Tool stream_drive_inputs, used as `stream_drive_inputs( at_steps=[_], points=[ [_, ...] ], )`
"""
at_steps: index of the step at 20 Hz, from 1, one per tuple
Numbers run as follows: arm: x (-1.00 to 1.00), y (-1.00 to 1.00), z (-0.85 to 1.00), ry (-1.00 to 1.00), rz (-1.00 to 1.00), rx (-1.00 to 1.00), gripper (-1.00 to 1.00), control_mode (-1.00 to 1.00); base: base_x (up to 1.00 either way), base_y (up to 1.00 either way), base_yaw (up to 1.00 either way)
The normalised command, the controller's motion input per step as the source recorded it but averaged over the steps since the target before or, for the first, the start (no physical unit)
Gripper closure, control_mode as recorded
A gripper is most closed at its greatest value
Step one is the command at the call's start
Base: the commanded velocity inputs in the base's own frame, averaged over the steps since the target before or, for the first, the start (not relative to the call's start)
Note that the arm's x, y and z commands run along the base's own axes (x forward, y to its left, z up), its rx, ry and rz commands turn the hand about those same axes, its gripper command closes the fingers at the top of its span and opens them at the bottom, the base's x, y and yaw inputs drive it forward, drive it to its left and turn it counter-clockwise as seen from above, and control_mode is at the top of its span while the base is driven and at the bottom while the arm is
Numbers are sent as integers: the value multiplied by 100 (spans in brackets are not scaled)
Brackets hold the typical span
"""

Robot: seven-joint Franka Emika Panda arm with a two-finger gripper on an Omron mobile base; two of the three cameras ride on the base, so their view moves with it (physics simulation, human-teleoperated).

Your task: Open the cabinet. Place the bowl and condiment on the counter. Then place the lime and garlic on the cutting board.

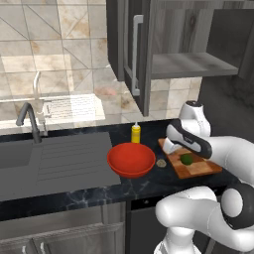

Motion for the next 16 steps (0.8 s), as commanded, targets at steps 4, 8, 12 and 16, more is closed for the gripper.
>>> stream_drive_inputs(
  at_steps=[4, 8, 12, 16],
  points=[
    [0, 8, -12, 0, 14, 0, -100, -100, 0, 0, 0],
    [0, 6, -24, 0, 10, 0, -100, -100, 0, 0, 0],
    [0, 5, -16, 0, 9, 0, -100, -100, 0, 0, 0],
    [0, 10, -10, 0, 7, 0, -100, -100, 0, 0, 0]
  ],
)
